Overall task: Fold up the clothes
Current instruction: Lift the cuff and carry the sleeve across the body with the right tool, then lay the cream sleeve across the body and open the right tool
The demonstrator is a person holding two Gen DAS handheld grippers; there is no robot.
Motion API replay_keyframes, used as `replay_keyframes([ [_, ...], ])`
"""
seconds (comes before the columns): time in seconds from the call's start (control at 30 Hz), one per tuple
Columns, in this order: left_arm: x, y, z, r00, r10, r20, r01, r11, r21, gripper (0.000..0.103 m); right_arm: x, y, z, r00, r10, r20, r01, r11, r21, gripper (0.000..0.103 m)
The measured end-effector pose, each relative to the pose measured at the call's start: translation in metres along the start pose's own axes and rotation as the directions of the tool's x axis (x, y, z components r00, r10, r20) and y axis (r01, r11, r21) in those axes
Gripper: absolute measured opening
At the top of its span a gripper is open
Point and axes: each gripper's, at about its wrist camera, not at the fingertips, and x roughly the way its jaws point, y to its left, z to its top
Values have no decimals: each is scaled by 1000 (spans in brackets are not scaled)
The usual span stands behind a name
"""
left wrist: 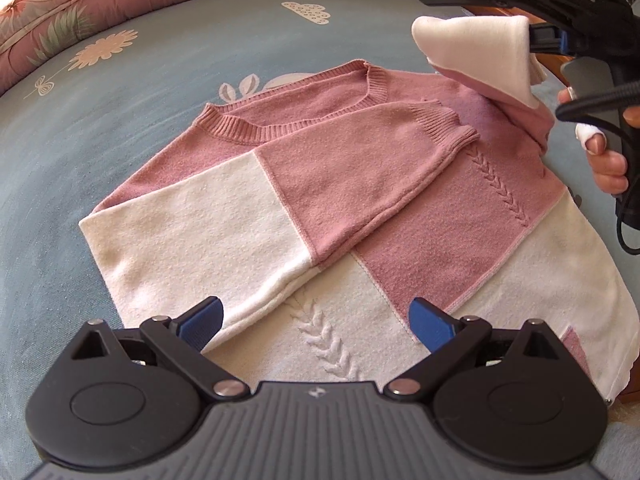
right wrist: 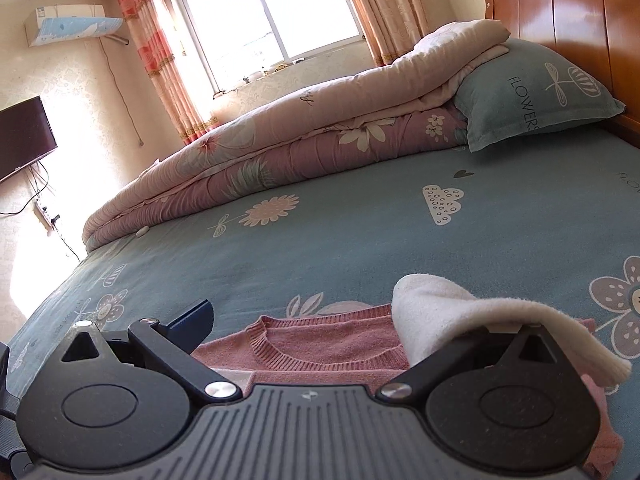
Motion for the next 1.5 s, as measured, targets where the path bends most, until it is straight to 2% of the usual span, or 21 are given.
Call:
replay_keyframes([
  [0.1,-1,4,-3,1000,1,-1,-1,1000,-6,99,7,10,-2,1000,4,-13,-5,1000,-19,103],
  [0.27,-1,13,-7,1000,0,-2,0,1000,-22,99,29,13,-16,997,7,-80,-8,1000,-7,103],
  [0.5,-2,24,-16,1000,1,-9,-2,999,-53,99,61,-9,-57,975,45,-219,-2,981,194,103],
  [0.67,-3,29,-20,1000,2,-14,-3,998,-58,99,41,-31,-65,984,33,-175,34,928,370,103],
  [0.8,-2,31,-23,1000,-2,-14,1,998,-70,99,30,-49,-58,991,-47,-122,99,877,470,103],
  [0.87,-1,31,-24,1000,-8,-15,7,997,-71,99,28,-53,-54,993,-75,-95,112,868,484,103],
  [0.97,0,30,-26,1000,-18,-18,17,997,-71,99,32,-43,-43,994,-77,-77,103,897,429,103],
  [1.07,1,30,-29,999,-26,-25,24,997,-73,99,39,-20,-37,995,-26,-97,55,948,312,103],
  [1.2,2,34,-34,999,-26,-42,23,996,-82,99,54,16,-41,981,32,-192,-9,993,119,103],
  [1.43,-3,49,-41,999,-24,-44,17,988,-152,99,62,58,-56,954,52,-295,-82,993,-90,103],
  [1.5,-2,52,-42,999,-24,-44,17,985,-172,99,61,61,-55,954,54,-294,-85,992,-95,103],
])
